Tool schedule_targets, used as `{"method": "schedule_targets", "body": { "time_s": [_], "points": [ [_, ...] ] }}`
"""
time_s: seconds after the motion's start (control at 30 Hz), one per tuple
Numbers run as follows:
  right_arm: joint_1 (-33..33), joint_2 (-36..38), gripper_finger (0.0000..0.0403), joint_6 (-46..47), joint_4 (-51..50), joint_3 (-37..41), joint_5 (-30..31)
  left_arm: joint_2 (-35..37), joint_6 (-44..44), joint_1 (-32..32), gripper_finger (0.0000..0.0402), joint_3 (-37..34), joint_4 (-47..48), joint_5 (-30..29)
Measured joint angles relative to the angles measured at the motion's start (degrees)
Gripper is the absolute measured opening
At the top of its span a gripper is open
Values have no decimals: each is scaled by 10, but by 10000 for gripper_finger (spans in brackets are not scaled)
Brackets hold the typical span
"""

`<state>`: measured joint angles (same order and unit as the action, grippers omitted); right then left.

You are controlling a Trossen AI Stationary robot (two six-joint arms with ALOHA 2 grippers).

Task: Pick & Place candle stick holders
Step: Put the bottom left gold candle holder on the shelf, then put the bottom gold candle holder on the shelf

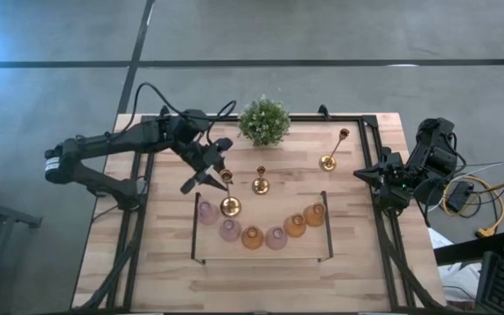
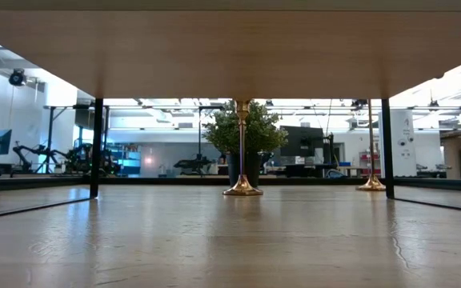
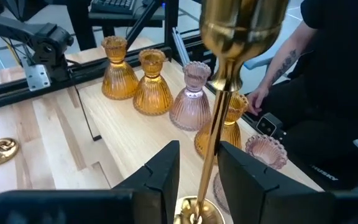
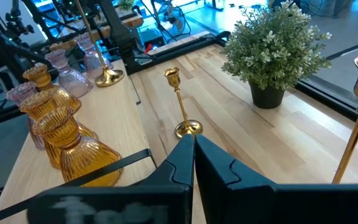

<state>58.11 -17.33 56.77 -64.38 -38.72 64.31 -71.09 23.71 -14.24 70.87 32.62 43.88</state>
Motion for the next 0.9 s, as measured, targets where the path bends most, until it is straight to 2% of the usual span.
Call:
{"method": "schedule_targets", "body": {
  "time_s": [0.33,0.63,0.73,0.9],
  "points": [
    [0,0,8,0,0,0,0,12,-7,1,118,0,27,2],
    [0,0,8,0,0,0,0,37,-16,0,183,0,61,0],
    [0,0,8,0,0,0,0,47,-16,0,197,0,90,-25],
    [0,0,8,0,0,0,0,67,-12,-1,202,0,140,-107]
  ]
}}
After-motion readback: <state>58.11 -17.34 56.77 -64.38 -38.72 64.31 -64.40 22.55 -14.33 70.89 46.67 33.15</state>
